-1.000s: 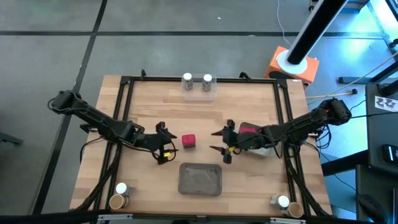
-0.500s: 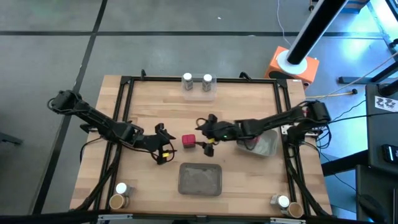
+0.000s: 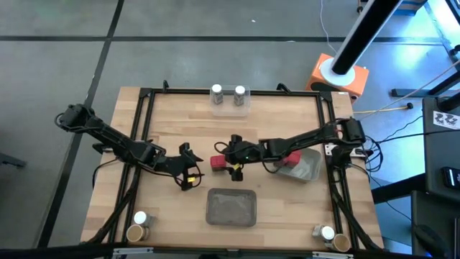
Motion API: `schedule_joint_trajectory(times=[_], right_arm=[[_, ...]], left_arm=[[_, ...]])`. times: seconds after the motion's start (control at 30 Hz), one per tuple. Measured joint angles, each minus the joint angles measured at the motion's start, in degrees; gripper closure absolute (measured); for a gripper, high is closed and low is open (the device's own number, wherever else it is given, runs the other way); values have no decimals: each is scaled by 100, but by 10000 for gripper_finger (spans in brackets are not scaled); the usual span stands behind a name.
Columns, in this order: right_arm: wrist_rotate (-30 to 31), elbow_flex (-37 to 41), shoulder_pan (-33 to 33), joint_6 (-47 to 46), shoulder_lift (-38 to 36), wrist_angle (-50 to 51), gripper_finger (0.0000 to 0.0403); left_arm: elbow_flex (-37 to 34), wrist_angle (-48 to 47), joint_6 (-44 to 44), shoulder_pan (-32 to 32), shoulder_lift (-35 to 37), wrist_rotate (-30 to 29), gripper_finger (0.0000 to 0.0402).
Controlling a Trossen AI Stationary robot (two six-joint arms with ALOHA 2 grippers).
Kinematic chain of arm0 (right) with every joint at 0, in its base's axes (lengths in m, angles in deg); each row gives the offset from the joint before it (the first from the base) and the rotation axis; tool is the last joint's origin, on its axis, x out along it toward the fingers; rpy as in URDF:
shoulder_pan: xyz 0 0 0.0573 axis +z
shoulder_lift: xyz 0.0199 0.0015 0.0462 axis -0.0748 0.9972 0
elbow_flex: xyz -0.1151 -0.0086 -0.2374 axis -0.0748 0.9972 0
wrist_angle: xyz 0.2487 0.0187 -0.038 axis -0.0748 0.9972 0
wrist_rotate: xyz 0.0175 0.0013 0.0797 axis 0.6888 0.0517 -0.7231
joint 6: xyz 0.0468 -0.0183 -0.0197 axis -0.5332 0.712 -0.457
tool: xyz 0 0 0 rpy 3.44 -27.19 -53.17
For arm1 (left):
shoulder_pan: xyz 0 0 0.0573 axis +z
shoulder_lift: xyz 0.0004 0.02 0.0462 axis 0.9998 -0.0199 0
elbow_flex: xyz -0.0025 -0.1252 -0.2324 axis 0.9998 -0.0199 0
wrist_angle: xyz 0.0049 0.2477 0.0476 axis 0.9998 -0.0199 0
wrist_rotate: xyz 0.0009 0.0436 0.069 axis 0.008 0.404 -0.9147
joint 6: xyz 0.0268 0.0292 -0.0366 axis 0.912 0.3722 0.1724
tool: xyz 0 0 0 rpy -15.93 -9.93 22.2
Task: Sort spices by type
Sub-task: Put the red seasoning can into the gray bin
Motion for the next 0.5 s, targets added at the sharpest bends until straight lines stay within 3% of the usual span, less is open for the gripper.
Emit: schedule_joint_trajectory(times=[0.5], right_arm=[[-493,11,-121,-116,497,-439,100]], left_arm=[[0,-3,27,0,-2,0,133]])
